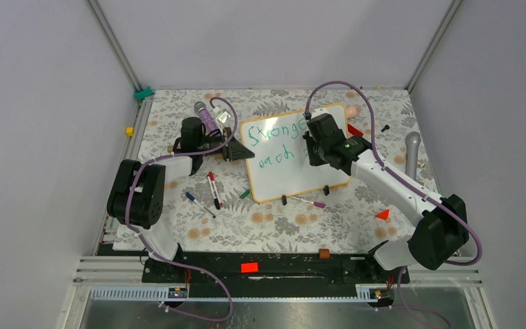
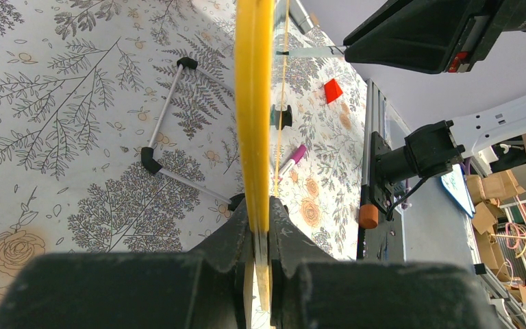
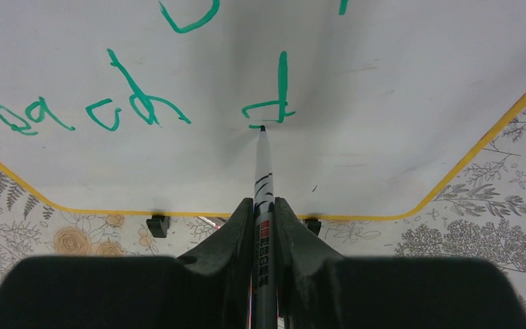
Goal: Write a sentence on the whiteboard
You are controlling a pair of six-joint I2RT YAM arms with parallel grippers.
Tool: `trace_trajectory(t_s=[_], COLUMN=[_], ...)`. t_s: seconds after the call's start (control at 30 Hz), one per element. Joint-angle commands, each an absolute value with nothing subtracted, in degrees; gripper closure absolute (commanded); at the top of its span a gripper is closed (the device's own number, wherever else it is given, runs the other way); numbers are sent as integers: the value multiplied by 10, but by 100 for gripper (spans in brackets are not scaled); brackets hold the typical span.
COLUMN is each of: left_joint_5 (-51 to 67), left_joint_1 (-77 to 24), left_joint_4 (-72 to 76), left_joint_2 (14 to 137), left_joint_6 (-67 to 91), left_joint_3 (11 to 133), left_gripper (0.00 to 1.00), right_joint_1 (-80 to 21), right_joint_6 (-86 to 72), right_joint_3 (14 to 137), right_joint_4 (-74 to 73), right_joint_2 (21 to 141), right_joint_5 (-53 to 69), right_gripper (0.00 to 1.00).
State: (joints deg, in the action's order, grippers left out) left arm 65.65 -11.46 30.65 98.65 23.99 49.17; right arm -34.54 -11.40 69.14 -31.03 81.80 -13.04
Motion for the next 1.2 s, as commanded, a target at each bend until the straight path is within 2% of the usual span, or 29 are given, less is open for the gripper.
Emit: trace_trajectory(t_s=[0.0,0.73,0.83,0.97,1.1,1.17], left_joint_5=[649,644,634,644,632,634], left_joint_1=[-131,-131,-133,-133,-133,-134], left_joint_4=[264,270,289,272,242,243], left_joint_2=[986,993,1009,1010,995,991], left_joint_6=[181,173,188,185,163,164], left_joint_3=[486,487,484,494,494,493], left_gripper=[100,100,100,100,100,100], right_joint_1=[-343,-325,-323,-309,-295,-295], right_joint_6=[-114,-120,-98,-81,-102,-106], right_joint_3=[709,711,687,562,542,546], right_joint_4=[-303,-307,-288,-188,-128,-122], right_joint_2=[822,726,686,587,574,577], right_joint_5=[-185,-191,-126,-120,-27,-20], right_gripper=[100,100,100,100,100,100])
